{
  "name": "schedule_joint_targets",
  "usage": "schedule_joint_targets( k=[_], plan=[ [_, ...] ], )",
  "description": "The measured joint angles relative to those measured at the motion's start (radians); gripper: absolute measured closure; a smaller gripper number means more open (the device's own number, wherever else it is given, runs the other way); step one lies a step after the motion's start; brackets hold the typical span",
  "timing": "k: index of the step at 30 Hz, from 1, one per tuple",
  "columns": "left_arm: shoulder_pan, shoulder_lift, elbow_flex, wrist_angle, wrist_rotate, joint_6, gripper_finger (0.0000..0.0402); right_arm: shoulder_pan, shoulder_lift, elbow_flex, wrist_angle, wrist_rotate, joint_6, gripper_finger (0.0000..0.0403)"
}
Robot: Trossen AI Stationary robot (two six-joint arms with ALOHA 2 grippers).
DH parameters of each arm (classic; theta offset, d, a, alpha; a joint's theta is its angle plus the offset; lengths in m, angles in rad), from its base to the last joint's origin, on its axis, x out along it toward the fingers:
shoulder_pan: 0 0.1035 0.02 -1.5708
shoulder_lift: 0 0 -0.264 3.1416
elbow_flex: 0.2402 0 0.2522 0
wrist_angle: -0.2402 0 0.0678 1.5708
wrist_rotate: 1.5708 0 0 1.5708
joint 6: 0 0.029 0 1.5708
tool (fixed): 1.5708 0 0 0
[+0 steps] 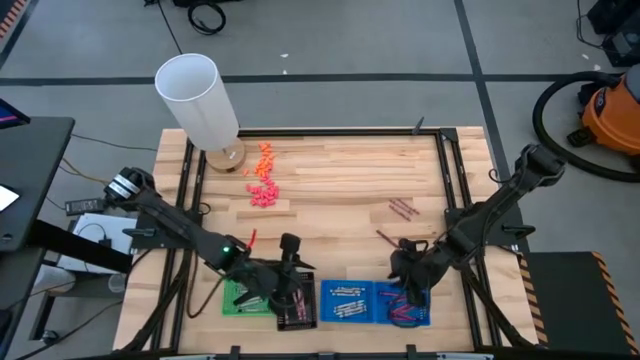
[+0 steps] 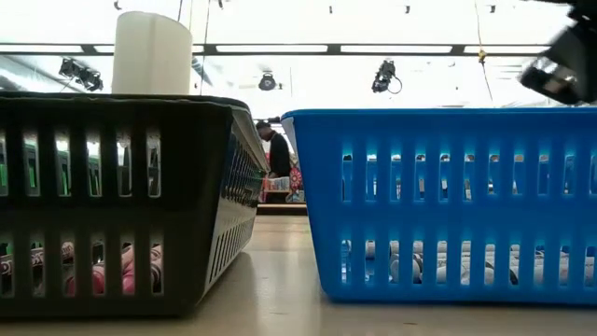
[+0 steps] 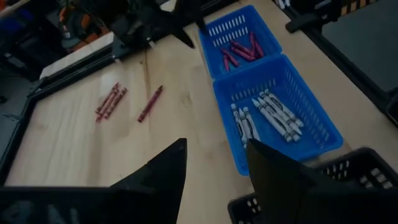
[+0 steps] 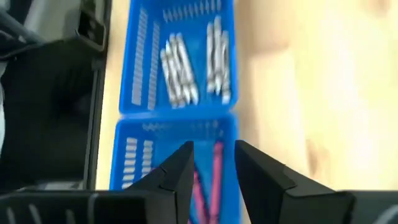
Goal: Sort crayons
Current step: Put the red crayon into the right blue bin
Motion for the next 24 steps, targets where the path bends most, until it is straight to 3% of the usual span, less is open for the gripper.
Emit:
schedule_joint_targets(
  k=[6, 11, 24],
  plan=[
    [-0.012, -0.023, -0.009, -0.049, -0.01, 0.001, 0.0225, -0.069, -0.093, 0.0, -0.001, 0.093, -0.176, 0.0278],
    [0.017, -0.025, -0.137, 0.08, 0.0, 0.002, 0.0225, -0.175, -0.144, 0.0, -0.073, 0.107, -0.242, 0.0278],
    [0.056, -0.253, -0.352, 0.234, -0.024, 0.077, 0.0225, -0.389, -0.237, -0.116, -0.072, 0.043, -0.307, 0.0278]
  ],
)
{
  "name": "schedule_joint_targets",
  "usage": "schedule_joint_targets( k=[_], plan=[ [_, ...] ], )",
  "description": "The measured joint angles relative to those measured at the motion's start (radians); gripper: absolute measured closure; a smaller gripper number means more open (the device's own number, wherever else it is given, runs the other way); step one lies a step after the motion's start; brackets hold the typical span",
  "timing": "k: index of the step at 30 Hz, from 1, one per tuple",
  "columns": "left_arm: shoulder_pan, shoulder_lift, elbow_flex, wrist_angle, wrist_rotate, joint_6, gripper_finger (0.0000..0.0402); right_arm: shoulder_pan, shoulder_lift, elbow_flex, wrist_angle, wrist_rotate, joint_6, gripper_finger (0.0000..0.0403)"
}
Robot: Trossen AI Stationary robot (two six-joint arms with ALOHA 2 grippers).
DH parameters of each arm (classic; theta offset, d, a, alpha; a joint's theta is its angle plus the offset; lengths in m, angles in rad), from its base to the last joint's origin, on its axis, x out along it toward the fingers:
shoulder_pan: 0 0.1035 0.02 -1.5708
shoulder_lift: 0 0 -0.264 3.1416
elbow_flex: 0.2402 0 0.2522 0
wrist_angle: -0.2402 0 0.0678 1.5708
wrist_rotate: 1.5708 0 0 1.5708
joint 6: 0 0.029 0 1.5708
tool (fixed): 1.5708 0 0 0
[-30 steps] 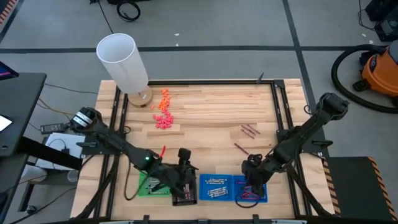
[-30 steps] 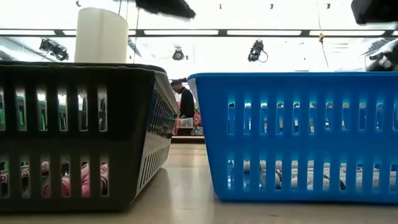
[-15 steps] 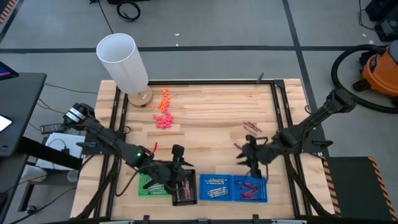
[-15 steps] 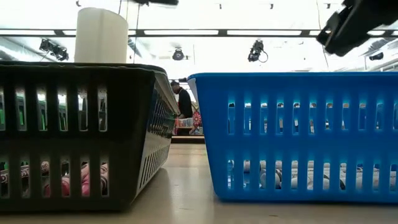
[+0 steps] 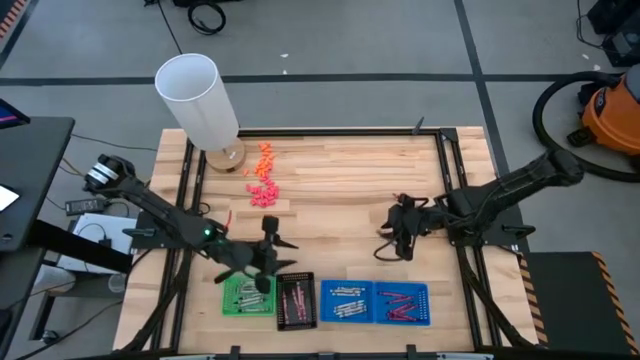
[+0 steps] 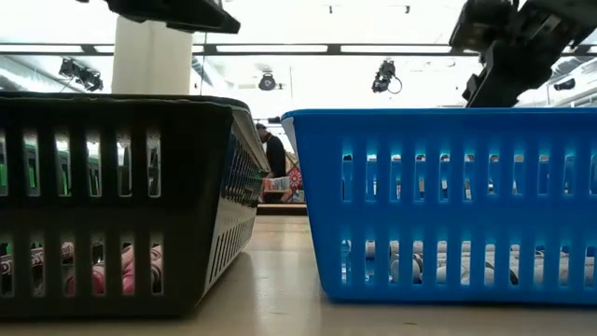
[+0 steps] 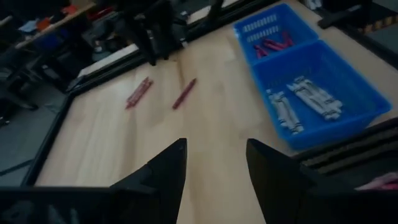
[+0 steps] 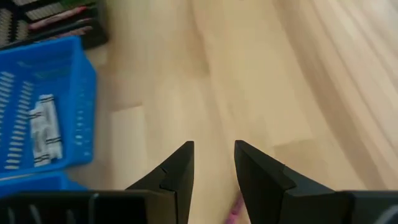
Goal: Sort crayons
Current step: Put the red crayon into the right blue bin
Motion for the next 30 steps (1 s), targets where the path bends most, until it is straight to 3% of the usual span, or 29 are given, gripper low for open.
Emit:
schedule_joint_targets(
  k=[11, 15, 22, 30],
  plan=[
    [0.12, -0.145, -0.191, 0.161, 0.002, 0.064, 0.0225, -0.225, -0.094, -0.072, -0.043, -0.043, 0.005, 0.0278],
    [0.192, -0.145, -0.25, 0.329, 0.037, 0.082, 0.0225, -0.314, -0.082, -0.074, -0.084, -0.05, 0.034, 0.0278],
    [0.3, -0.115, -0.364, 0.722, 0.047, 0.074, 0.0225, -0.416, -0.037, -0.074, -0.155, 0.041, 0.075, 0.0278],
    [0.346, -0.115, -0.374, 0.76, 0.044, 0.169, 0.0225, -0.522, -0.02, -0.074, -0.185, 0.047, 0.044, 0.0278]
  ],
)
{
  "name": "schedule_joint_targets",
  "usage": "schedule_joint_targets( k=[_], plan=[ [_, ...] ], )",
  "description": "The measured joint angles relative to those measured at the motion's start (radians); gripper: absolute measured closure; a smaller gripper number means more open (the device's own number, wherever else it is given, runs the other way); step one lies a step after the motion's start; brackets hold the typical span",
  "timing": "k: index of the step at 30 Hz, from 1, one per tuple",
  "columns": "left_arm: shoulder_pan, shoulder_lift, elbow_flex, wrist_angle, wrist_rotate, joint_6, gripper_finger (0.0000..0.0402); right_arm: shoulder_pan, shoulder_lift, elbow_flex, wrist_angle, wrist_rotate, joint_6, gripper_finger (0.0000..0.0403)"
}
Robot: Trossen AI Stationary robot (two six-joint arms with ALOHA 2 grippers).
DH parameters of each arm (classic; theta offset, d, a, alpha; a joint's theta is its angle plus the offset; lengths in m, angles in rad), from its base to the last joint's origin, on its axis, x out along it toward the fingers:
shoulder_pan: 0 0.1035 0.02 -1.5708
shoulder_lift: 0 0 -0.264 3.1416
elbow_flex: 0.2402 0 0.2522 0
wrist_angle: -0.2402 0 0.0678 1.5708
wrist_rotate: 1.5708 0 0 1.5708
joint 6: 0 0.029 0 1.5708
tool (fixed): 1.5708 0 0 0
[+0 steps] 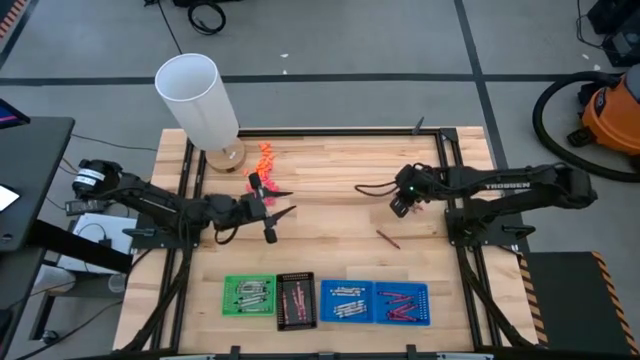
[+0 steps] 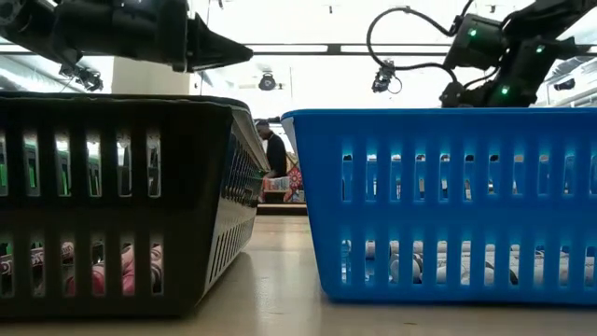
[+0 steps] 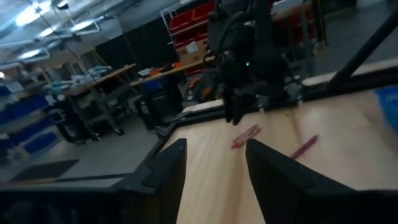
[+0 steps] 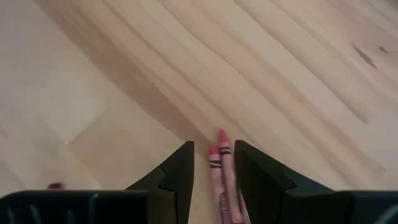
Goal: Sort crayons
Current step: Put the red crayon into the right blue bin
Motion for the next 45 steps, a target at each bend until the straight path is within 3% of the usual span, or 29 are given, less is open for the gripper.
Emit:
schedule_joint_targets(
  k=[13, 20, 26, 38, 45],
  plan=[
    [0.106, 0.0, 0.0, 0.04, 0.014, 0.005, 0.0225, -0.101, 0.095, 0.0, 0.009, -0.148, -0.047, 0.0277],
    [0.146, 0.0, 0.0, 0.044, 0.025, -0.026, 0.0225, -0.069, 0.159, 0.0, 0.023, -0.107, -0.057, 0.0277],
    [0.151, 0.0, 0.0, 0.023, 0.025, -0.032, 0.0225, 0.023, 0.179, 0.0, 0.118, -0.227, -0.033, 0.0277],
    [0.151, 0.0, 0.0, -0.017, 0.02, -0.024, 0.0225, 0.276, 0.197, 0.0, 0.232, -0.042, 0.05, 0.0277],
    [0.159, 0.0, 0.001, -0.038, -0.075, -0.008, 0.0225, 0.369, 0.197, 0.0, 0.232, 0.039, 0.091, 0.0277]
  ],
)
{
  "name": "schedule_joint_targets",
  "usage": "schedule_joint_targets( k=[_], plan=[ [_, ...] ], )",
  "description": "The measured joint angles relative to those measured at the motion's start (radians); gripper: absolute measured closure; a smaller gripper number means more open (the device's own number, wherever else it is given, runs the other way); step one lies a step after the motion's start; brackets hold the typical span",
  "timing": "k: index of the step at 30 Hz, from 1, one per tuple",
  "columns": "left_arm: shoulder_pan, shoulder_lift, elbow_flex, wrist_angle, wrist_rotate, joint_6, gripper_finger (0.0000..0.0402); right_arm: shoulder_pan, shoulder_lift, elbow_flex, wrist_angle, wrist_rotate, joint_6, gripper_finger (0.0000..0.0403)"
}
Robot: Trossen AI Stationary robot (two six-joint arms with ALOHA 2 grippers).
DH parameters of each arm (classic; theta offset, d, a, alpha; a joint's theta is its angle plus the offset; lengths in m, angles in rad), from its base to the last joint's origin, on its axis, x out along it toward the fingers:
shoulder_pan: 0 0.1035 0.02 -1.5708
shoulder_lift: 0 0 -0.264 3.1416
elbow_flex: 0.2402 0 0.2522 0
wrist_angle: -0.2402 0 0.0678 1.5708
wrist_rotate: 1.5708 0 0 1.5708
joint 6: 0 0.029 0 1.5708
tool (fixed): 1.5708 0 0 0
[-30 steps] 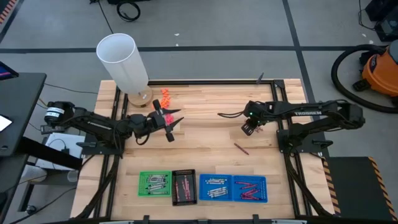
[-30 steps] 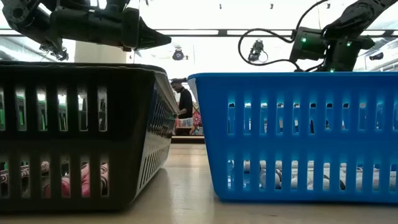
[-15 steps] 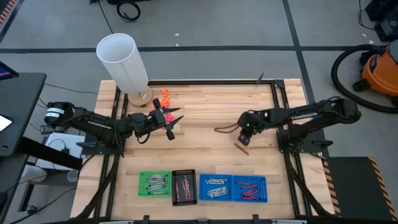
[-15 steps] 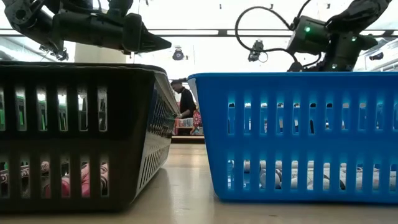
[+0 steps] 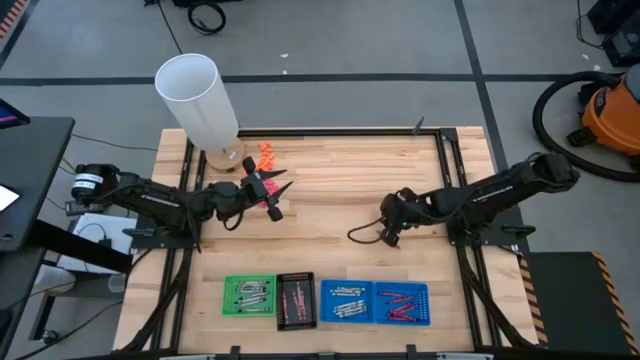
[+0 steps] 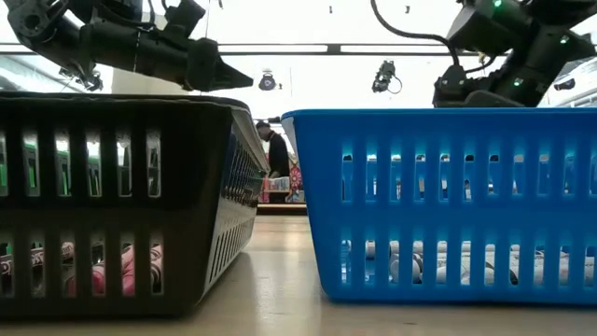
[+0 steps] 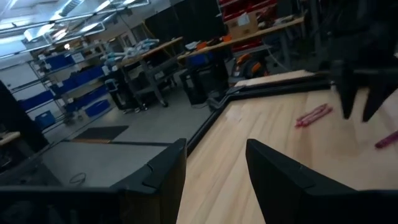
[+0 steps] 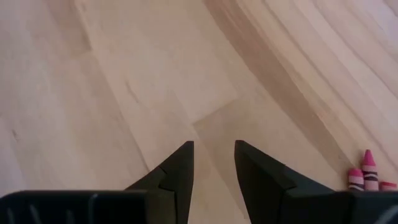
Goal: Sort crayons
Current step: Put the red crayon into the right blue bin
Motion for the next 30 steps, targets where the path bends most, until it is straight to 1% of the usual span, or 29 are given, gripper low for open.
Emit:
schedule_joint_targets(
  k=[8, 17, 24, 30],
  plan=[
    [0.035, 0.0, 0.0, -0.019, -0.005, -0.053, 0.0225, 0.091, 0.012, 0.0, 0.0, 0.066, 0.045, 0.0277],
    [0.034, 0.0, 0.0, -0.019, -0.005, -0.061, 0.0225, 0.162, 0.103, 0.0, 0.059, 0.086, 0.101, 0.0277],
    [0.034, 0.0, 0.0, -0.023, -0.005, -0.061, 0.0225, 0.212, 0.161, 0.0, 0.088, 0.152, 0.173, 0.0276],
    [0.034, 0.0, 0.0, -0.023, -0.005, -0.061, 0.0225, 0.23, 0.156, 0.0, 0.086, 0.163, 0.21, 0.0261]
  ],
)
